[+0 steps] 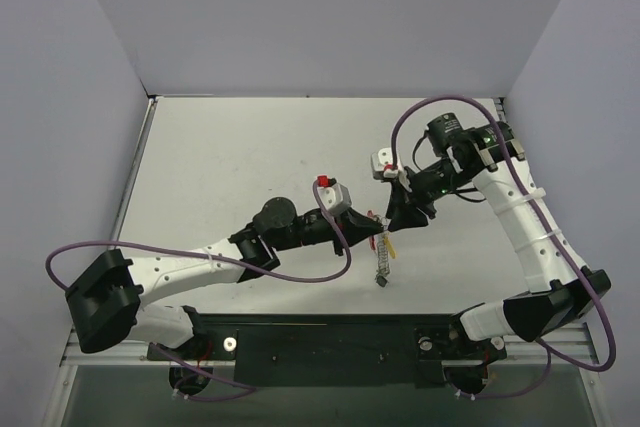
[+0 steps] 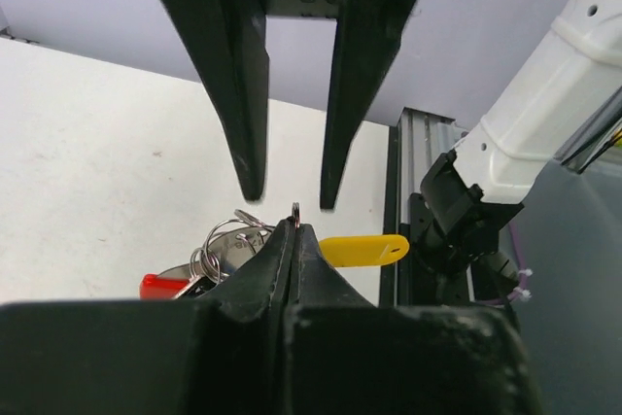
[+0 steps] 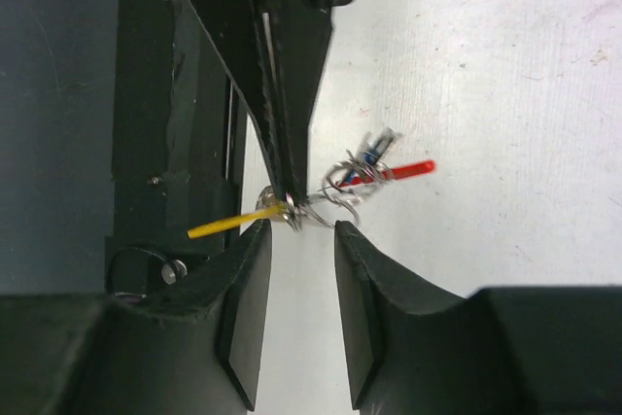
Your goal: Put the keys on the keyring
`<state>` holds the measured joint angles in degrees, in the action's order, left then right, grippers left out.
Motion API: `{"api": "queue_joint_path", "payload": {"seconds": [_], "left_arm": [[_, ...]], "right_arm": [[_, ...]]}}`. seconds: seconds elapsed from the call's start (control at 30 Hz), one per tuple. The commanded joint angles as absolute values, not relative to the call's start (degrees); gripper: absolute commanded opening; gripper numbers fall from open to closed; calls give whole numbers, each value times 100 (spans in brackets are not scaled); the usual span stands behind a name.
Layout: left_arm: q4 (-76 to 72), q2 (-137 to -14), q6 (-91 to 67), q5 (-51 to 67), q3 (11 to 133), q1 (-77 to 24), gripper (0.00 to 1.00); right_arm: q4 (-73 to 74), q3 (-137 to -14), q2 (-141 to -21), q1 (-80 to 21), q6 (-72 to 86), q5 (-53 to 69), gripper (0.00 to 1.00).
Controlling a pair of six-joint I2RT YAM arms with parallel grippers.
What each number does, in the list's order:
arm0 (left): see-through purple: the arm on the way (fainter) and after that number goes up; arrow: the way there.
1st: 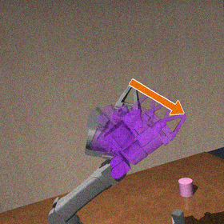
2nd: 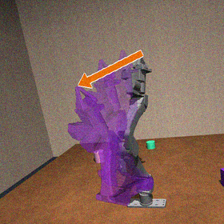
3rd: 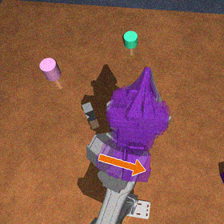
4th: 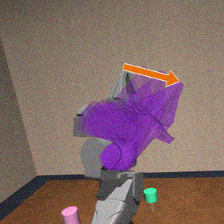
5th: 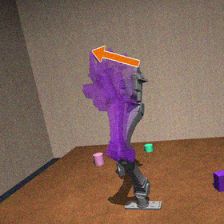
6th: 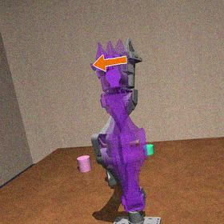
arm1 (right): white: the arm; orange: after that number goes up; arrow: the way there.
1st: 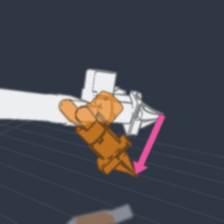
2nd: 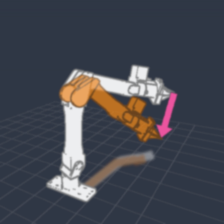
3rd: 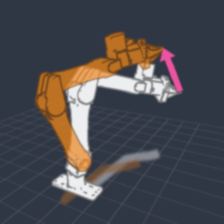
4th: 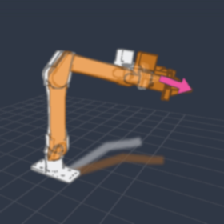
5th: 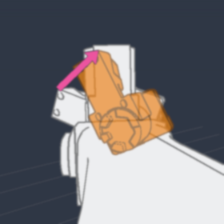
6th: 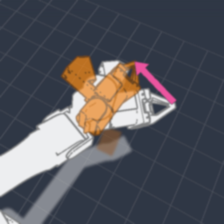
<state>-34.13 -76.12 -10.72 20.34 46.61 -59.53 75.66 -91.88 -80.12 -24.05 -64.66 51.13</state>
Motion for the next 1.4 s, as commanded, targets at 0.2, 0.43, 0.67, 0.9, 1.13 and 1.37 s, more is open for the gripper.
{"api": "queue_joint_path", "payload": {"seconds": [0.2, 0.43, 0.67, 0.9, 1.13, 1.37], "left_arm": [[-6107, -7225, -2162, 1204, 3709, -6038, 0], [-7048, -7268, -2382, 774, 3481, -6082, 0], [-7365, -7365, -2461, 703, 3498, -6117, 0], [-7356, -7444, -2470, 747, 3559, -6135, 0], [-7418, -7515, -2487, 791, 3604, -6170, 0], [-7418, -7453, -2478, 782, 3604, -6187, 0]], "right_arm": [[8289, -8658, -7480, -1529, -5943, 6925, 32], [7287, -8060, -7286, -1512, -4975, 7417, 31], [7207, -8305, -7409, -1134, -4457, 8076, 30], [7172, -8332, -7435, -1002, -4289, 8244, 30], [7181, -8473, -7567, -1134, -4263, 8235, 28], [7181, -8437, -7664, -1134, -4324, 8165, 26]]}}
